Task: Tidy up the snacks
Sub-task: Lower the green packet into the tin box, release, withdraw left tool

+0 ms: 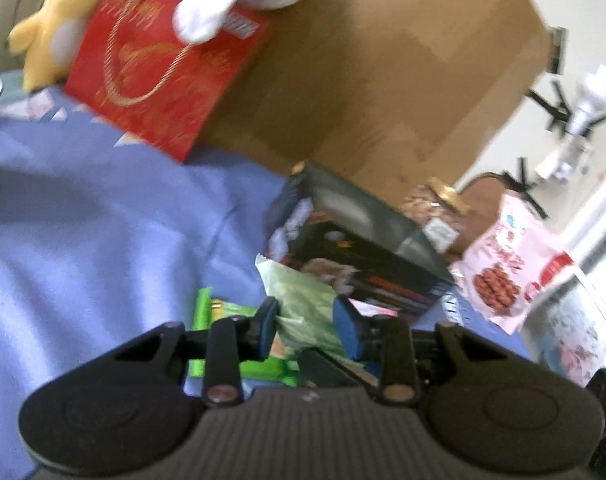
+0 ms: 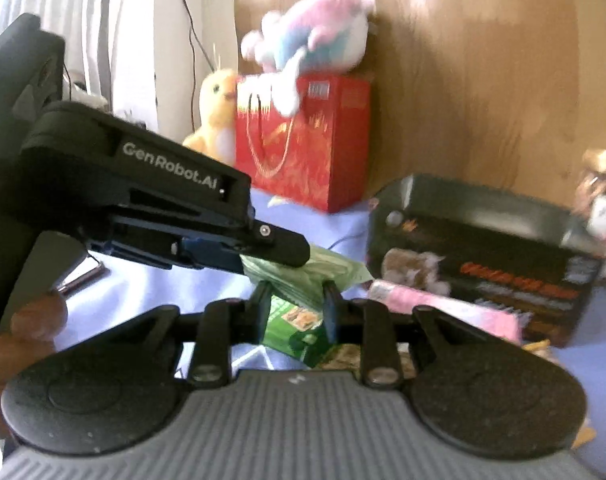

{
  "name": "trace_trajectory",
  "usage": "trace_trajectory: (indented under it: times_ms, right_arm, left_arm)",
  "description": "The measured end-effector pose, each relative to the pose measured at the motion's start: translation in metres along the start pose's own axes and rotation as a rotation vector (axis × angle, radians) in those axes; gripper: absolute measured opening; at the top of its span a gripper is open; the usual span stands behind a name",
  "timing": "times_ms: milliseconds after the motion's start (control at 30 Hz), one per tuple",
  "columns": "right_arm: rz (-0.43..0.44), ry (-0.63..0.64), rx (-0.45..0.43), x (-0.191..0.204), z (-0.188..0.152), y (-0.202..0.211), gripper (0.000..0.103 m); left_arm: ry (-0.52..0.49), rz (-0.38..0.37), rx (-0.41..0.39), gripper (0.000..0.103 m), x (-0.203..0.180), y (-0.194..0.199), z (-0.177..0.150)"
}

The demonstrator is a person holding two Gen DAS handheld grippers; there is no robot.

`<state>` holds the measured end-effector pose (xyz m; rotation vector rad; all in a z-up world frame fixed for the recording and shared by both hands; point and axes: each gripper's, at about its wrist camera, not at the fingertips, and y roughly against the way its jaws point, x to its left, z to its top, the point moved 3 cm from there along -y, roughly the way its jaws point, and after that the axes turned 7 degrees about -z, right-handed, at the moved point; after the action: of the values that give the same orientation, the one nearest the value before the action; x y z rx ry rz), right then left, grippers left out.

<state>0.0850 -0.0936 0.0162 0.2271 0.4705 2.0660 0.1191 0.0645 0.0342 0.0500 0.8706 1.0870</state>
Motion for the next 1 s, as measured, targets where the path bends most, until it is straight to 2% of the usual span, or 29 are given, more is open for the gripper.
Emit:
trace_trajectory:
  times_ms: [133, 300, 467, 600, 733, 767, 800, 1000]
  right_arm:
    - [-0.073, -0.008, -0.095, -0.017, 0.01, 0.021, 0.031]
    - [-0.188, -0.028, -0.164, -0.056, 0.033, 0.02, 0.031]
    - [-0.253, -0.092, -0.097, -0.102, 0.042, -0.009, 0.032]
    - [-0.278, -0.108, -0.061, -0.116, 0.034, -0.016, 0.035]
    - [-0.286, -0.111, -0.046, -0.116, 0.027, -0.021, 0.037]
    - [-0.282, -0.115, -0.052, -0.113, 0.026, -0.02, 0.045]
    - [-0.283, -0.116, -0.056, -0.114, 0.026, -0.019, 0.048]
    - [-0.276, -0.139, -0.078, -0.111, 0.026, -0.003, 0.048]
  left_arm:
    - [-0.083, -0.059, -0.032, 0.031, -0.036, -0.009, 0.012]
    - [-0.143, -0.146, -0.046, 0.031, -0.07, -0.053, 0.039]
    - [-0.13, -0.15, 0.013, 0.032, -0.08, -0.108, 0.05]
    - [-0.099, -0.142, 0.038, 0.032, -0.076, -0.133, 0.048]
    - [-0.102, -0.113, 0.044, 0.032, -0.072, -0.144, 0.044]
    - [-0.102, -0.105, 0.049, 0.032, -0.07, -0.146, 0.043]
    - [-0.099, -0.099, 0.054, 0.032, -0.07, -0.148, 0.042]
    - [-0.093, -0.105, 0.035, 0.032, -0.07, -0.125, 0.043]
